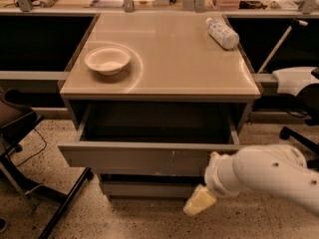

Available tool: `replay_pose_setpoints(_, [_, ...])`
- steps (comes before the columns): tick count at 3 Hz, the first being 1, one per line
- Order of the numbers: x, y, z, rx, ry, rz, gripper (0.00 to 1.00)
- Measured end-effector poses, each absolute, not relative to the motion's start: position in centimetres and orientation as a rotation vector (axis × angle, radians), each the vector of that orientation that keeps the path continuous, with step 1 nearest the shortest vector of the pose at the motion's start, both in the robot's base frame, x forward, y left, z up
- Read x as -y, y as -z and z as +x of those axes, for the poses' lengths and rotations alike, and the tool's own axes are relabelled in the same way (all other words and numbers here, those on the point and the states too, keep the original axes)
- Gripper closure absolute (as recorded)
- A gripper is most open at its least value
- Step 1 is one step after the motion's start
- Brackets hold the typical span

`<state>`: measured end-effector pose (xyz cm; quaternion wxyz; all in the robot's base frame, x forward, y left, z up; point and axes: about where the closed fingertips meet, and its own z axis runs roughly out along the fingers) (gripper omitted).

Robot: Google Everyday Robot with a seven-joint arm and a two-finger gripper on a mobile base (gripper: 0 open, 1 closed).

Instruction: Close top drawer

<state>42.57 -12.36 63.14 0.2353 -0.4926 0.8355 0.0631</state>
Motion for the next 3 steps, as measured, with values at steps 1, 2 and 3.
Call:
replay_pose_setpoints(1, [12.1,-63.3,43.4,-2.291,-0.177,-1.351,0.00])
replay_pose_setpoints(2, [10.6,-60.9,46.3,-2.310,-0.252,-1.366,0.00])
replay_pose_setpoints(3, [8.8,-59.2,49.0,-2.314,-0.309,-1.375,0.00])
